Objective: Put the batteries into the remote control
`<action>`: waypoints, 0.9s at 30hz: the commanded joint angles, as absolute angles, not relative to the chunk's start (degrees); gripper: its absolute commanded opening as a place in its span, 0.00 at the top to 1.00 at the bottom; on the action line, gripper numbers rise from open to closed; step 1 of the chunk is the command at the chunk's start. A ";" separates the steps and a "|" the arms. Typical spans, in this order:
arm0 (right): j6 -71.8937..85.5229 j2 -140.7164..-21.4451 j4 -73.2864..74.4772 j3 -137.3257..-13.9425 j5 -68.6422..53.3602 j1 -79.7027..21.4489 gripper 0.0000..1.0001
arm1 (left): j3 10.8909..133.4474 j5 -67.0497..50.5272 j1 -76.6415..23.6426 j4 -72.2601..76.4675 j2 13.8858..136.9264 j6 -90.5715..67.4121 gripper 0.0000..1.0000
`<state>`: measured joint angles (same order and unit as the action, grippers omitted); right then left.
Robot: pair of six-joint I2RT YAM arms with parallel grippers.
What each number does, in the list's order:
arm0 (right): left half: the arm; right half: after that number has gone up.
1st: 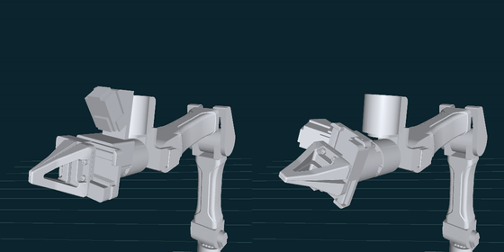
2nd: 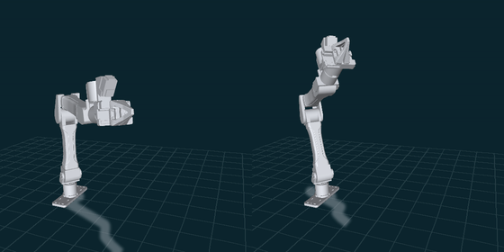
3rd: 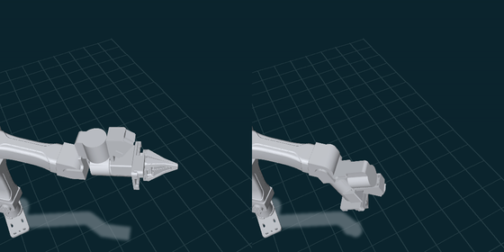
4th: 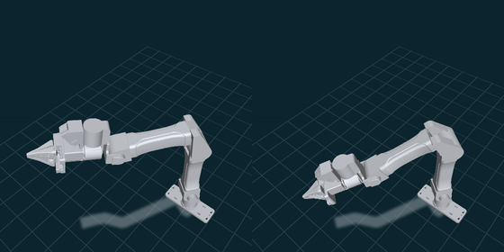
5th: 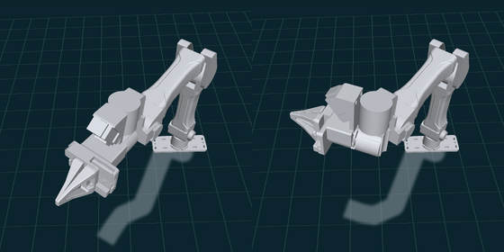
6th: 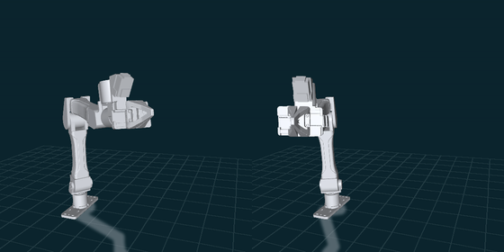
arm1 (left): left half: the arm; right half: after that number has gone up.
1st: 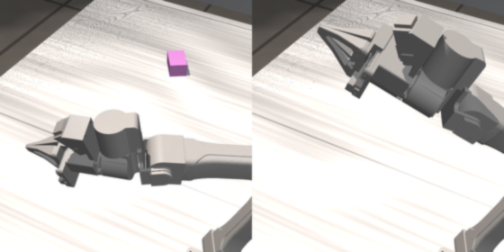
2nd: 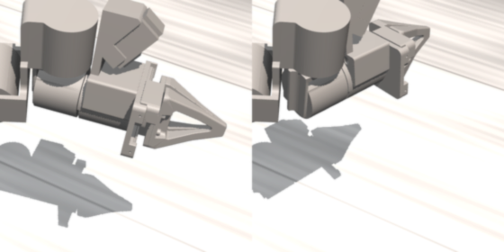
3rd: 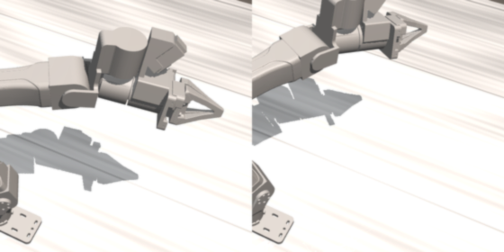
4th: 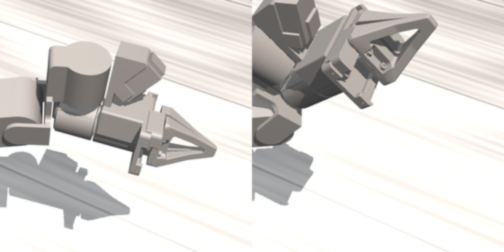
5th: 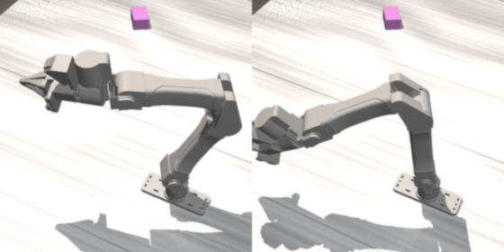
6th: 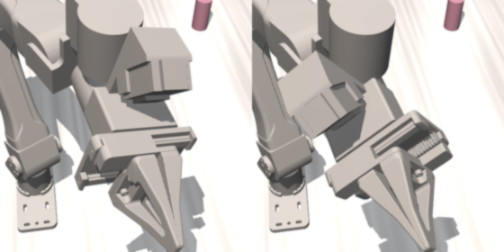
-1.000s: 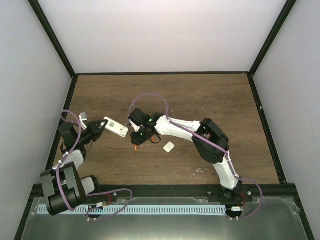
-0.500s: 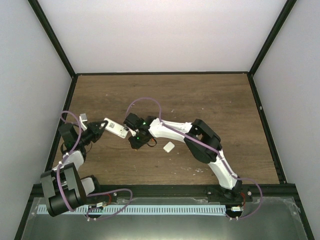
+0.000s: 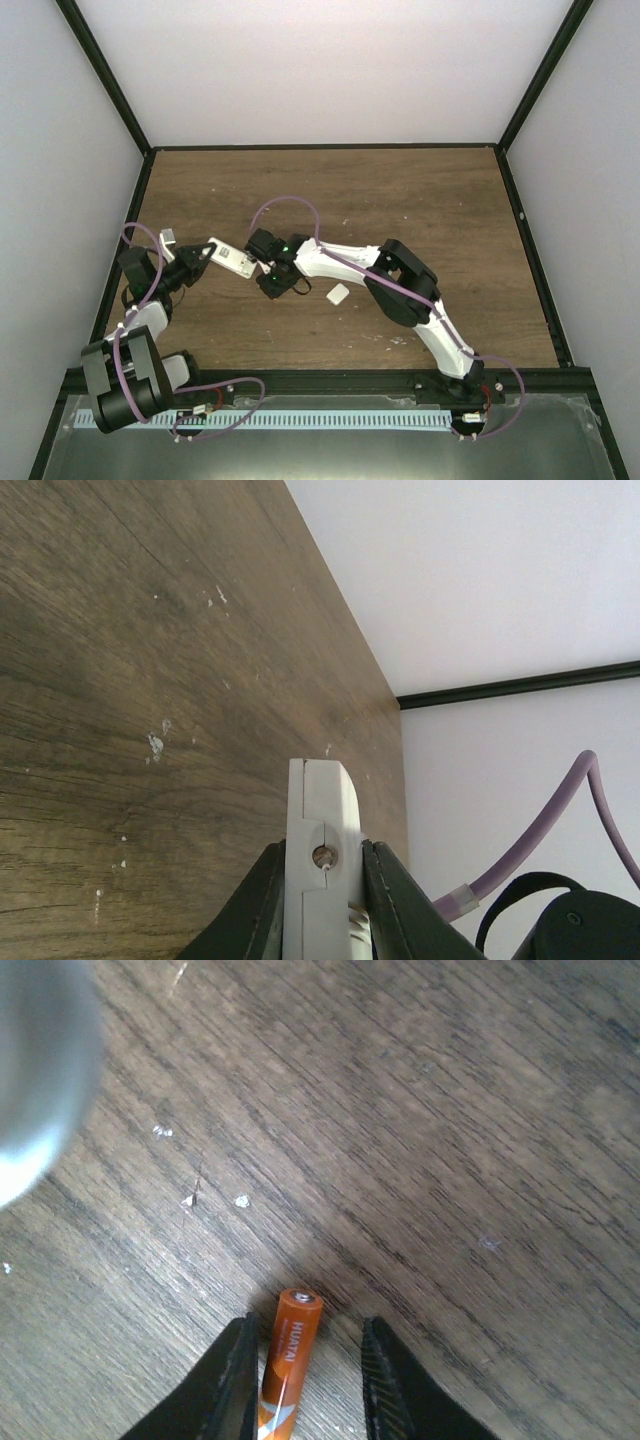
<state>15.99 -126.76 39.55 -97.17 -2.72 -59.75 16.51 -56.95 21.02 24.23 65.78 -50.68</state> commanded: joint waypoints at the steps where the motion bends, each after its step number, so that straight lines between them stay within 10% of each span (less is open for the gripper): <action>1: 15.52 -128.23 41.64 -98.32 -2.49 -60.29 0.84 | 16.88 -56.99 21.50 24.67 65.90 -49.40 1.00; 27: 22.33 -102.44 28.42 -70.43 -4.19 -46.21 0.98 | 19.62 -51.61 13.24 22.21 66.49 -48.13 1.00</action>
<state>20.86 -106.24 29.10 -74.02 -4.58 -51.86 18.06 -54.46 17.65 21.06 67.72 -47.77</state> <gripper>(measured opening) 0.024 0.162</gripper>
